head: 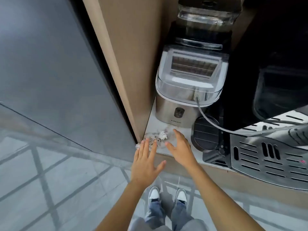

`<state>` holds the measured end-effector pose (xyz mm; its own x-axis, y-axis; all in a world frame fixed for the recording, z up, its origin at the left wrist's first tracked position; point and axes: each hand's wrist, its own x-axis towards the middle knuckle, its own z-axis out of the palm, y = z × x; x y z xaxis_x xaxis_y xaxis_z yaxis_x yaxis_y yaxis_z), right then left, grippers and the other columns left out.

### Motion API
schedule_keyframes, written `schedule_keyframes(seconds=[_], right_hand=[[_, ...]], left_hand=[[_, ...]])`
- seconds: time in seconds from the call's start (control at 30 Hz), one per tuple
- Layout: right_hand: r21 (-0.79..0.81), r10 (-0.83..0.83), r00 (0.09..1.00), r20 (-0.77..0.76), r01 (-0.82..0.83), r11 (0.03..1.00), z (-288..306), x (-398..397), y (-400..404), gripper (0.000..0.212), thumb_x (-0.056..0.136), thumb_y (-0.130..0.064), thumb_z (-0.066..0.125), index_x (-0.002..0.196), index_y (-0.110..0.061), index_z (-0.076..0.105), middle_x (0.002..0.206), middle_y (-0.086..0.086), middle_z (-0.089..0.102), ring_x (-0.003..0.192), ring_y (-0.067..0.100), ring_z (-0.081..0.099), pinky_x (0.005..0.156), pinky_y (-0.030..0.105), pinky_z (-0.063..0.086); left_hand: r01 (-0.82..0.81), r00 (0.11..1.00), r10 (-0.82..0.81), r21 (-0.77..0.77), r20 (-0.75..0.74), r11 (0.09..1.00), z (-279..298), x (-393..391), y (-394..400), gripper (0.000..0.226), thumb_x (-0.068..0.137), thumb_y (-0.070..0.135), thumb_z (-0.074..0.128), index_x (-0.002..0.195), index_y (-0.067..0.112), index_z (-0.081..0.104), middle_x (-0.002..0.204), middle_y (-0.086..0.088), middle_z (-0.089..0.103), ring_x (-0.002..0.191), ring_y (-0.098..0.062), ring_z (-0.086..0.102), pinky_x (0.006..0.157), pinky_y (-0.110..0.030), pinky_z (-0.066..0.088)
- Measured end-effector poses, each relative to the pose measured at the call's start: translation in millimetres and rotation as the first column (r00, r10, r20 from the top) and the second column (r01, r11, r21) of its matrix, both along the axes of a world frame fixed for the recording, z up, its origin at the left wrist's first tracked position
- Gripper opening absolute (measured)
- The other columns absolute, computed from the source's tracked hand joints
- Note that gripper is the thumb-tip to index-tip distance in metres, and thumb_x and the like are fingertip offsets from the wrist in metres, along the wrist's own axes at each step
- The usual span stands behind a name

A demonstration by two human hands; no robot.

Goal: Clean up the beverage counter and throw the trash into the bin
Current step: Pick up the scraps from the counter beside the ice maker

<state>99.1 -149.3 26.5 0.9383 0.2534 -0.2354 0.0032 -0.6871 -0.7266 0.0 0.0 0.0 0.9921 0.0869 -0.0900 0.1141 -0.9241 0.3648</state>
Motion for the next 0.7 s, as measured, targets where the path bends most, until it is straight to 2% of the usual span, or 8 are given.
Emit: schedule_keyframes(seconds=[0.23,0.33,0.5,0.63,0.7], right_hand=[[-0.145,0.158,0.987,-0.007,-0.158,0.977,-21,32,20,0.064,0.088,-0.027,0.065,0.146,-0.024,0.038,0.143,0.006,0.044,0.125,0.031,0.047,0.105,0.046,0.040],[-0.228,0.234,0.971,0.045,-0.218,0.949,-26,40,27,0.059,0.088,-0.025,0.064,0.143,-0.027,0.041,0.134,0.006,0.046,0.116,0.031,0.051,0.100,0.042,0.044],[-0.208,0.248,0.968,0.040,-0.235,0.950,-34,48,33,0.047,0.090,-0.014,0.063,0.136,-0.019,0.052,0.125,0.010,0.048,0.113,0.030,0.053,0.096,0.043,0.048],[-0.208,0.235,0.970,0.062,-0.217,0.954,-37,48,29,0.035,0.088,-0.005,0.064,0.122,-0.011,0.059,0.120,0.011,0.051,0.108,0.028,0.058,0.089,0.039,0.053],[-0.186,0.179,0.982,0.053,-0.166,0.968,-35,47,26,0.031,0.089,-0.006,0.064,0.119,-0.010,0.061,0.117,0.011,0.053,0.105,0.028,0.061,0.089,0.037,0.054]], left_hand=[[0.030,0.996,-0.024,0.074,-0.084,0.997,-19,14,-3,0.081,0.093,0.067,0.036,0.157,0.020,0.018,0.165,-0.015,0.013,0.152,-0.034,0.009,0.120,-0.050,0.023],[0.052,0.991,-0.040,0.096,-0.127,0.994,-27,15,-3,0.081,0.093,0.067,0.032,0.158,0.026,0.005,0.166,-0.012,0.008,0.153,-0.031,-0.001,0.123,-0.048,0.011],[0.073,0.982,-0.052,0.109,-0.183,0.991,-30,17,-4,0.080,0.093,0.070,0.023,0.157,0.028,-0.002,0.167,-0.010,0.000,0.152,-0.029,-0.011,0.122,-0.042,-0.007],[0.086,0.979,-0.063,0.112,-0.193,0.990,-29,19,-4,0.079,0.094,0.067,0.026,0.158,0.024,0.010,0.166,-0.013,0.008,0.152,-0.032,-0.003,0.122,-0.045,-0.003],[0.096,0.979,-0.072,0.123,-0.190,0.988,-28,19,-5,0.078,0.094,0.066,0.029,0.157,0.022,0.018,0.164,-0.016,0.013,0.152,-0.034,0.005,0.119,-0.046,0.003]])
